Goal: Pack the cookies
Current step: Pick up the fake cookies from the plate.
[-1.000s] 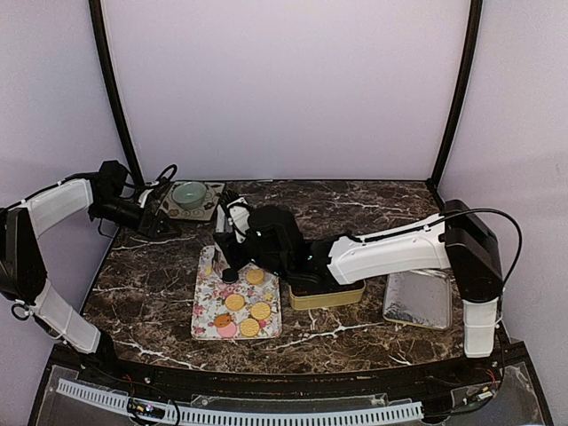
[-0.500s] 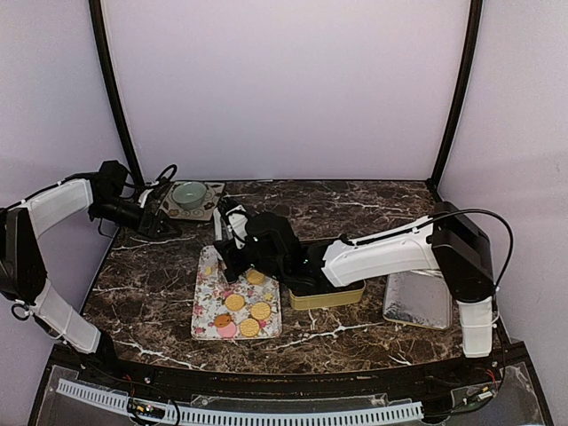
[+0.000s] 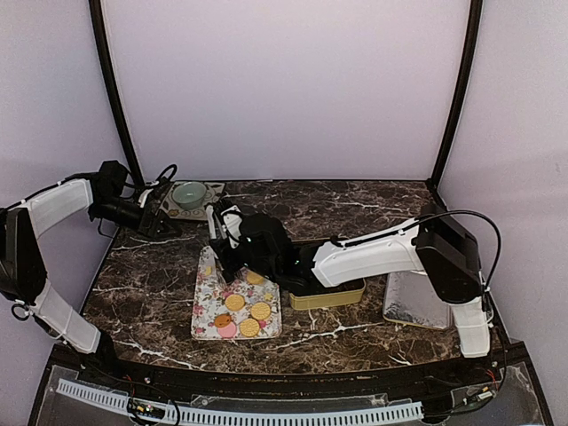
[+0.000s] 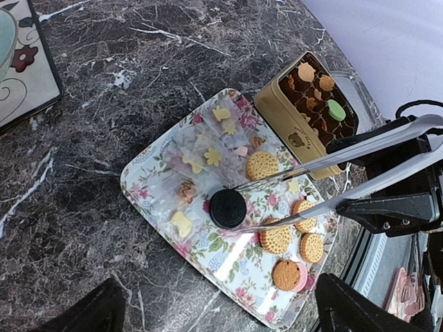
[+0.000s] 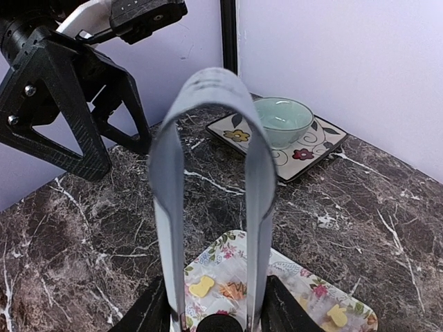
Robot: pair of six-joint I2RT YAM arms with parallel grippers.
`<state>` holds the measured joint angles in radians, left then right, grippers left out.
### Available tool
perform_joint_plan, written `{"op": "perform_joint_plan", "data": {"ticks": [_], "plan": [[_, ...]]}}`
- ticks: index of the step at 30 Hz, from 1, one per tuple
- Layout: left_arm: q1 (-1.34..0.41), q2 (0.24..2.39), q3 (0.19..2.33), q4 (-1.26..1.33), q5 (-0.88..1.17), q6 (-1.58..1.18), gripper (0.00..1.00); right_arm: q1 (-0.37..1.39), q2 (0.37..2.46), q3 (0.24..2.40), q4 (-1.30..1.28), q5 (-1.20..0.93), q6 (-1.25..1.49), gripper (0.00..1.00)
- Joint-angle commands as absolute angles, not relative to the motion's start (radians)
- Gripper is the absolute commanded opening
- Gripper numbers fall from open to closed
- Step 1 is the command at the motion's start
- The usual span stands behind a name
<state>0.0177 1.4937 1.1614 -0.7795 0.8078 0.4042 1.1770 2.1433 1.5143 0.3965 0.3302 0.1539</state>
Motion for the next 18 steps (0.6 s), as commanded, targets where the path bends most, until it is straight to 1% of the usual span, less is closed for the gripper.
{"op": "perform_joint_plan", "data": {"ticks": [1, 8, 12, 18], "plan": [[0.021, 1.454, 1.151, -0.798, 0.83, 0.419, 0.98, 1.172, 2.154, 1.542, 0.511, 0.338, 0.146, 0.43], [0.021, 1.457, 1.153, -0.799, 0.848, 0.418, 0.98, 1.172, 2.148, 1.478, 0.635, 0.335, 0.157, 0.45], [0.021, 1.456, 1.157, -0.805, 0.846, 0.422, 0.98, 1.173, 2.172, 1.504, 0.605, 0.331, 0.159, 0.45], [0.021, 1.451, 1.154, -0.808, 0.848, 0.428, 0.98, 1.172, 2.191, 1.469, 0.631, 0.331, 0.164, 0.45]]}}
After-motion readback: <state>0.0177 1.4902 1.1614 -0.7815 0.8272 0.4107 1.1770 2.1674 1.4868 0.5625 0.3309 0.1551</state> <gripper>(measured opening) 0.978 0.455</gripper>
